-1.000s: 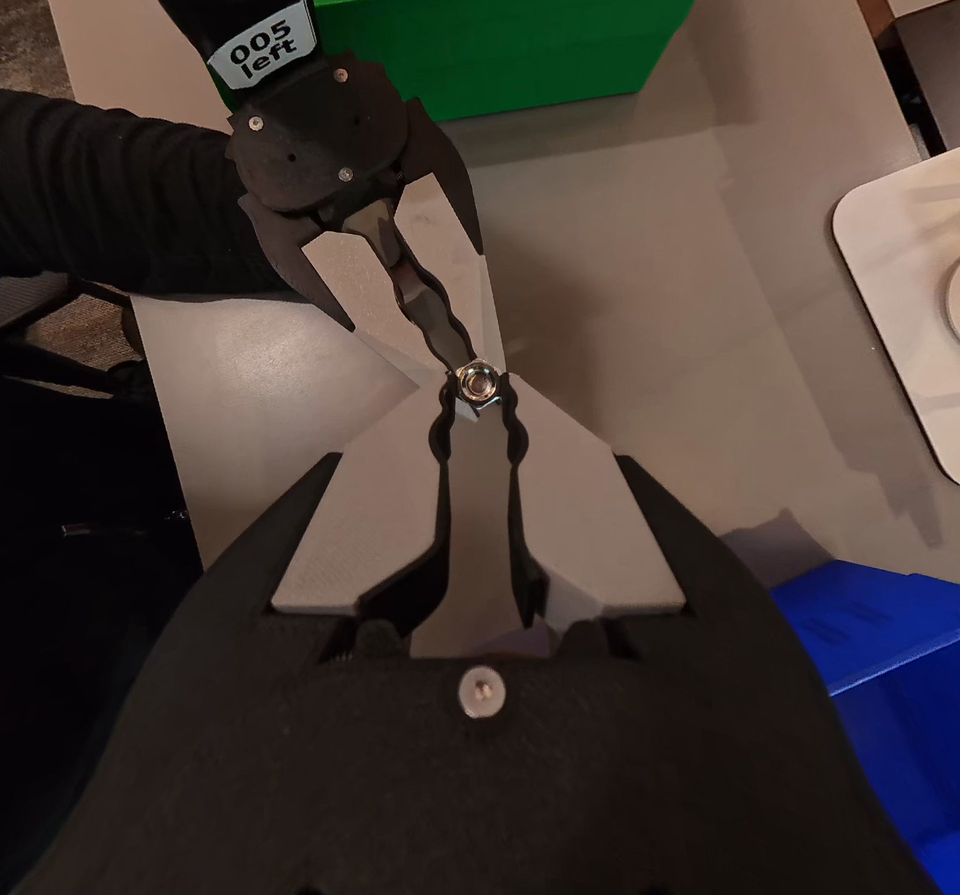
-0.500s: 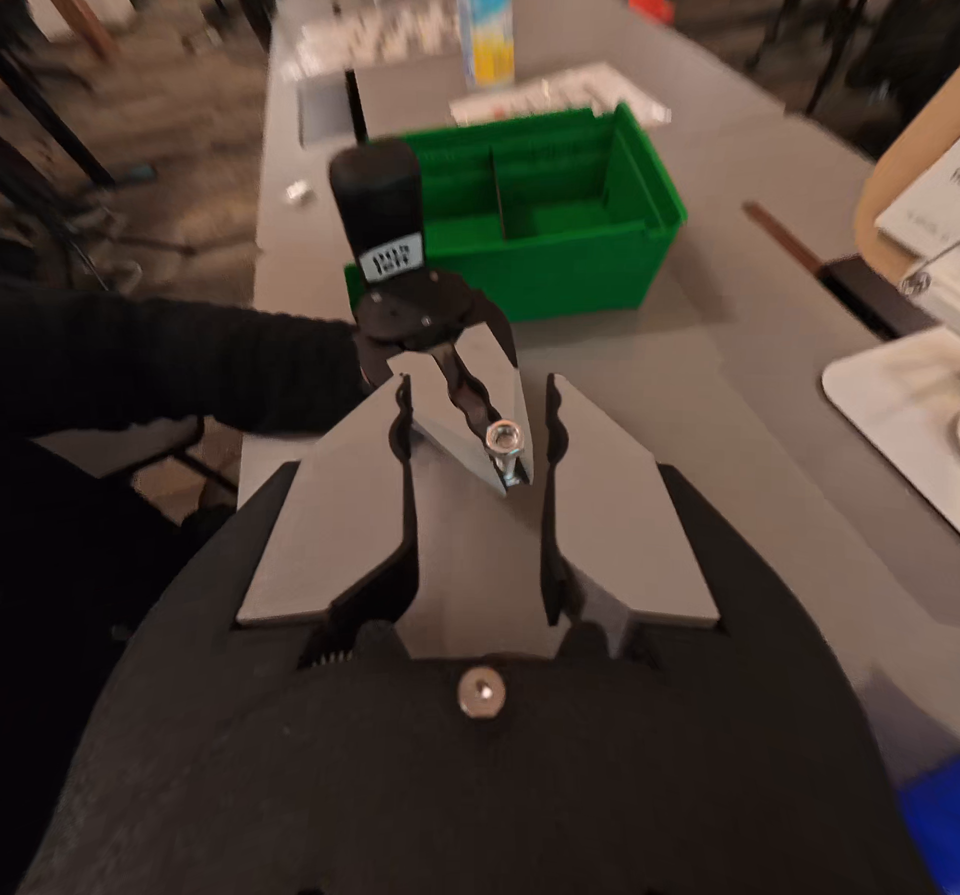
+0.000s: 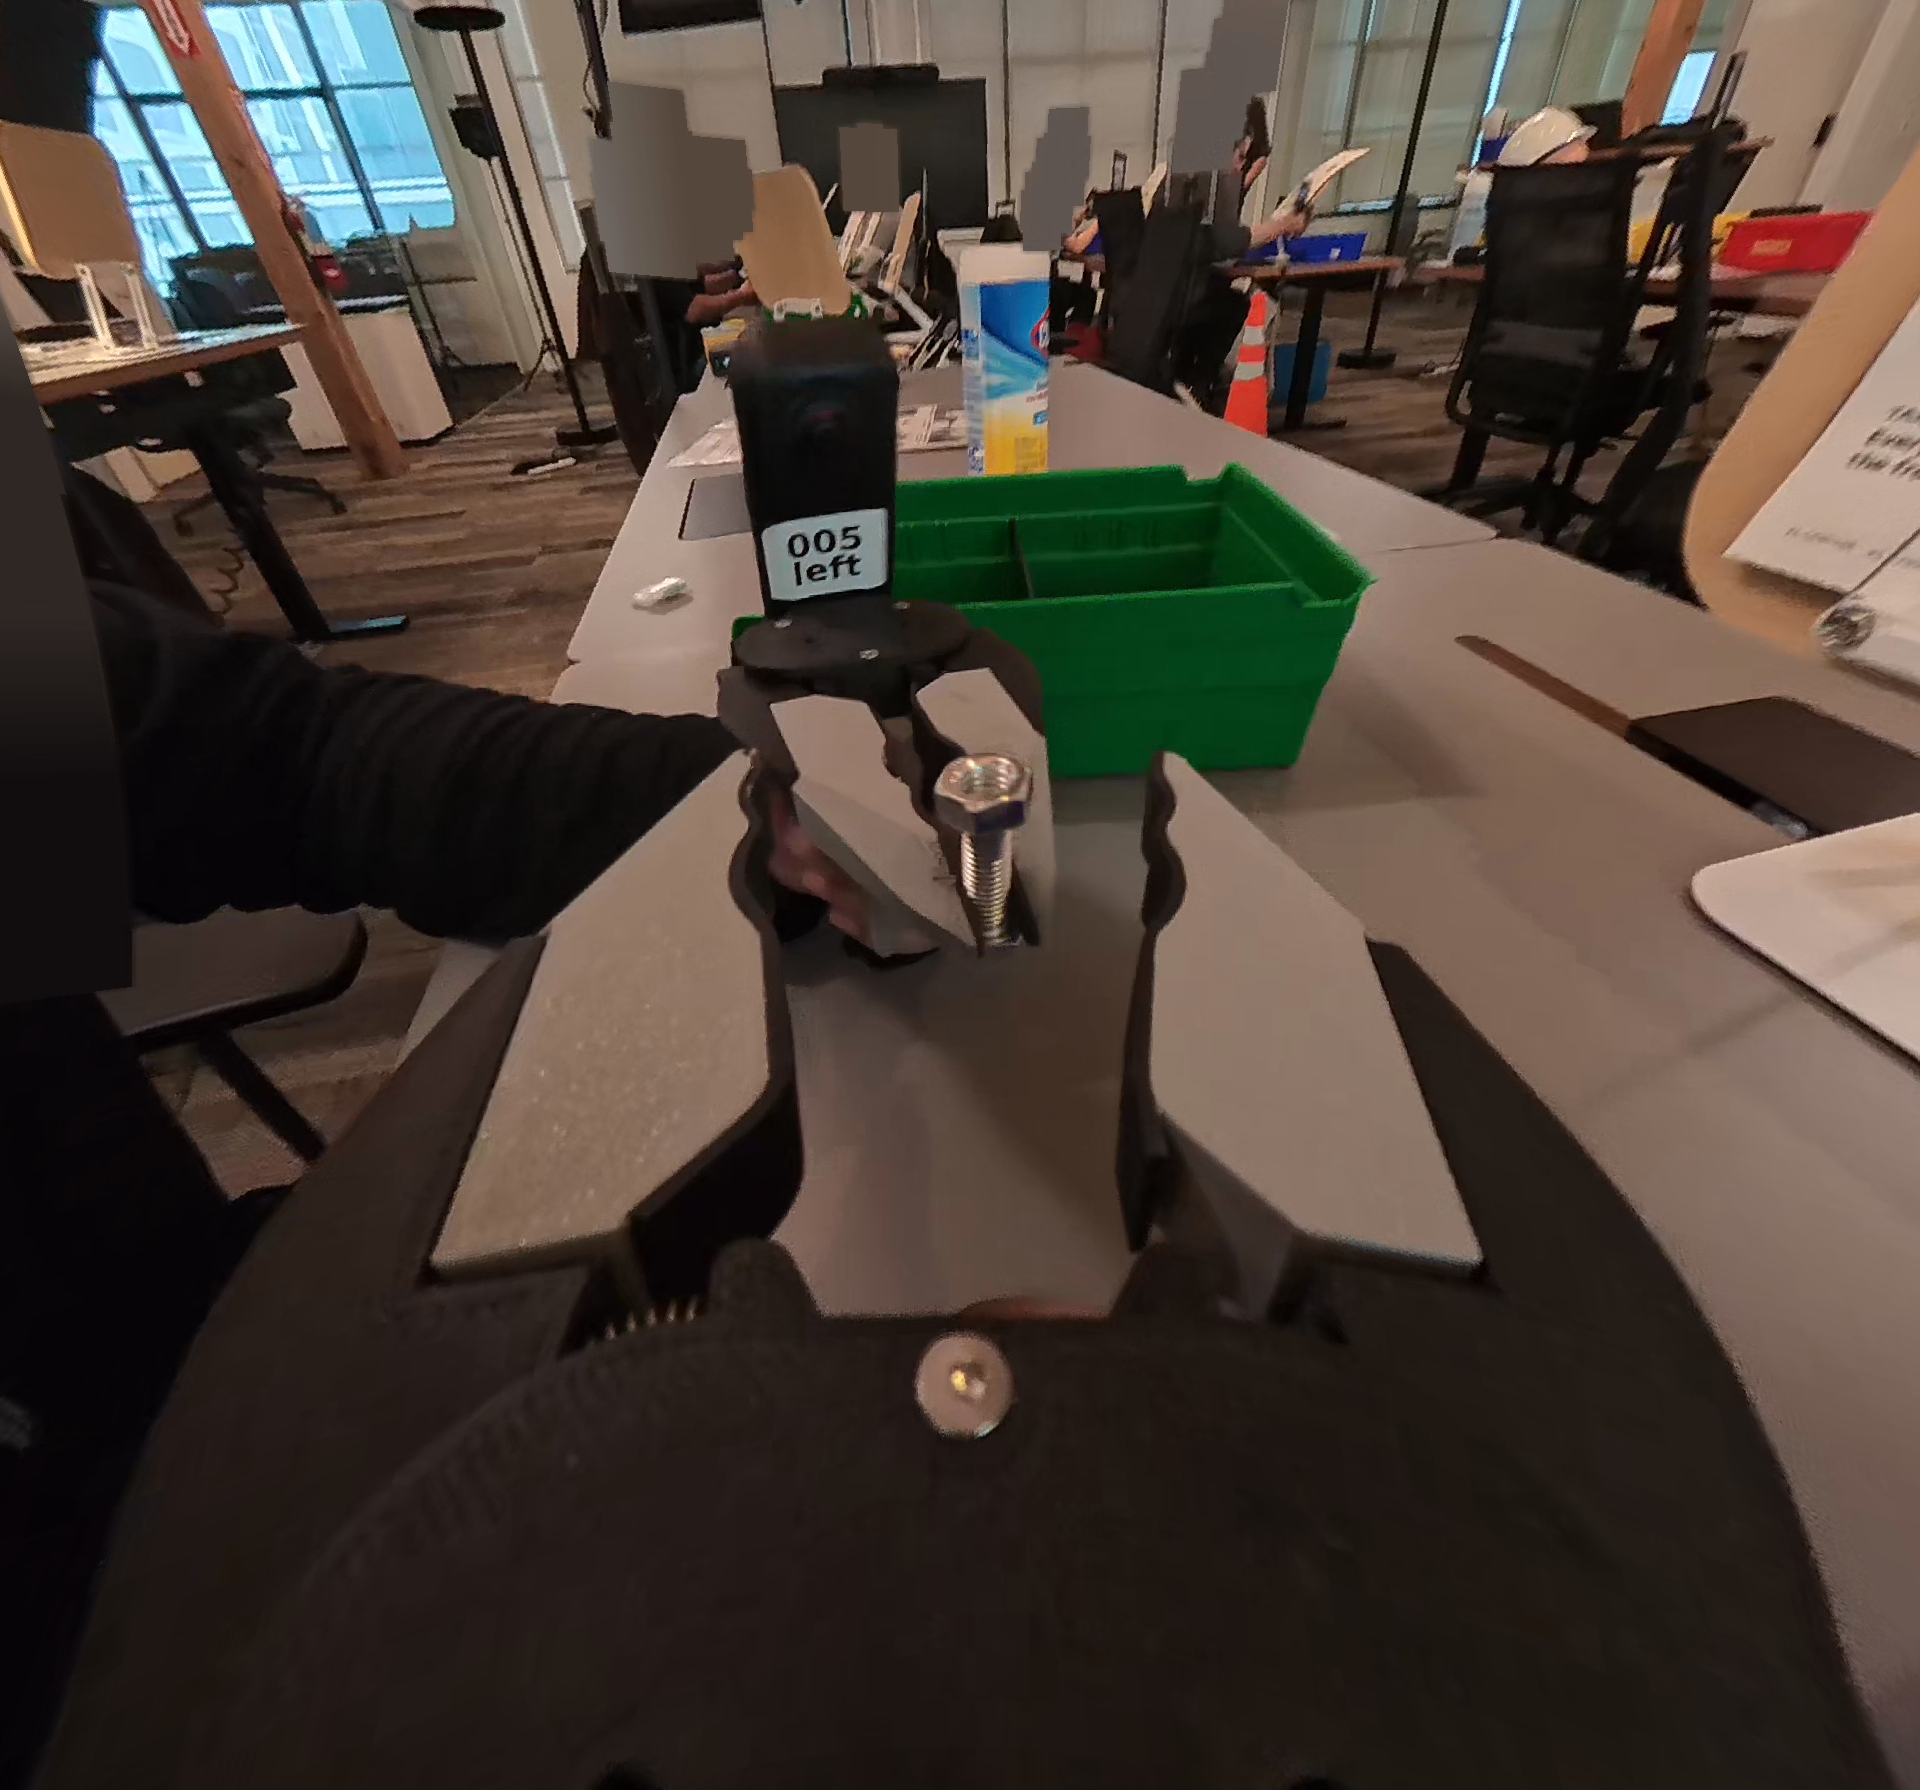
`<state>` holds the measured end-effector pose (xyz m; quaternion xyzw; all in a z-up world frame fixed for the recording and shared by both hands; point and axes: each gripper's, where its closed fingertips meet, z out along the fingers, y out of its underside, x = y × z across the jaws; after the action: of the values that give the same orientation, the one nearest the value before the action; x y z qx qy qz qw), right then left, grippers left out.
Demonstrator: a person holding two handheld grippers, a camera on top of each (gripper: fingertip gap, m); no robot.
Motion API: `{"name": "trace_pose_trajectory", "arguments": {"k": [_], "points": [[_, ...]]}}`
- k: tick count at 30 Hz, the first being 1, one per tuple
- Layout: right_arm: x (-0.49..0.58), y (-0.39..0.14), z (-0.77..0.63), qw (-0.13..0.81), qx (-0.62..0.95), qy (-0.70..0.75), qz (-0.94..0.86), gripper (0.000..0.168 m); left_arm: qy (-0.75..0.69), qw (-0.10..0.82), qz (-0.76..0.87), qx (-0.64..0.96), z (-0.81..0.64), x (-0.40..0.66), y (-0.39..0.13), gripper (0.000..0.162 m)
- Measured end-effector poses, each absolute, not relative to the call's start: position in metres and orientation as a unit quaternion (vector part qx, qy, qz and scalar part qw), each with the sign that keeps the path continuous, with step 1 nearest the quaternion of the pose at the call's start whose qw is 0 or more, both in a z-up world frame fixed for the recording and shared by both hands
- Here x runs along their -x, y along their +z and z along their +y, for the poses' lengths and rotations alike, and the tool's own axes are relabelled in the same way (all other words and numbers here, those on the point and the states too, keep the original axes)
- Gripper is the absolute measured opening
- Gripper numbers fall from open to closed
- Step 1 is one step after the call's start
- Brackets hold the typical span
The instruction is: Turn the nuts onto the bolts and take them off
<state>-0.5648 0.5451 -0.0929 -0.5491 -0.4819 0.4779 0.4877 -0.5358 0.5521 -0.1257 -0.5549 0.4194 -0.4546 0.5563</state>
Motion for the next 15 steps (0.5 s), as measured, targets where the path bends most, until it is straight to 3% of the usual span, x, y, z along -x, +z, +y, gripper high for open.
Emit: {"name": "trace_pose_trajectory", "arguments": {"k": [15], "points": [[0.575,-0.099,0.527,0.478,0.536,0.481,-0.502,0.07,-0.453,0.555,0.437,0.544,0.542,0.527,-0.126,0.006]]}}
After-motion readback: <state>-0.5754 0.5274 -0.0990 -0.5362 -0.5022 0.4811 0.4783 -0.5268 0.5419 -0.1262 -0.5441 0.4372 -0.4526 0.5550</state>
